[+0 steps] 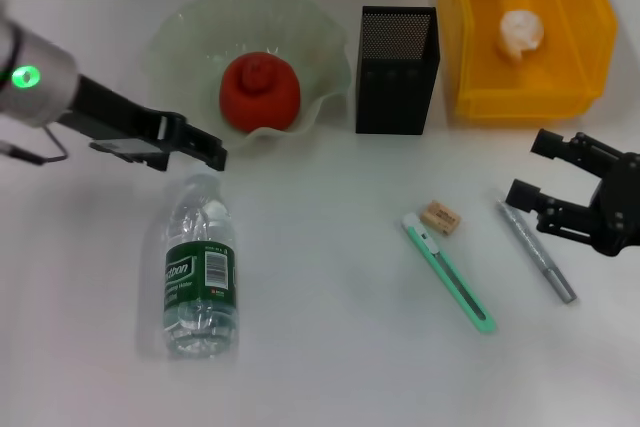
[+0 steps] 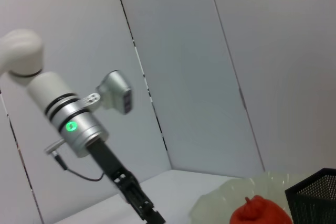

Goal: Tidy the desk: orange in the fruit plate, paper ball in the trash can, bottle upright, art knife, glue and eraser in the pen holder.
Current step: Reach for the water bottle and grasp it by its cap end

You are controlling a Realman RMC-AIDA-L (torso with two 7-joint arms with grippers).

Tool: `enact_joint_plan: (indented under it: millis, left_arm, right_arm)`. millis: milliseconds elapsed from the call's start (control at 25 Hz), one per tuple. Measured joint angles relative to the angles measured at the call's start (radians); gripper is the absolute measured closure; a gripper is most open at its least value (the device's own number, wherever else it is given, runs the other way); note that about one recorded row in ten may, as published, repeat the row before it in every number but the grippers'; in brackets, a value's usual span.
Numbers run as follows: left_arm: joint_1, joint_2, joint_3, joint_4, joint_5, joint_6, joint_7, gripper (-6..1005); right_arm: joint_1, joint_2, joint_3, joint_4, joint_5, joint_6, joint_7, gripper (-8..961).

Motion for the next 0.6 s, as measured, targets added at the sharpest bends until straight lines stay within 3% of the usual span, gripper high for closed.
enact_joint_plan:
  millis: [240,600]
  left_arm:
    - [-0.084,-0.005,0.024,-0.151,0.073,-0.094,-0.038,184]
    - [-0.085,-0.008,0.088,-0.194,0.065,-0.161,-0.043,196]
  right_arm:
    - [0.003,0.007,-0.010,0.028,-0.019,0.000,-0.045,104]
    - [0.010,0.009,-0.010,0.051,-0.023,-0.013,-0.064,104]
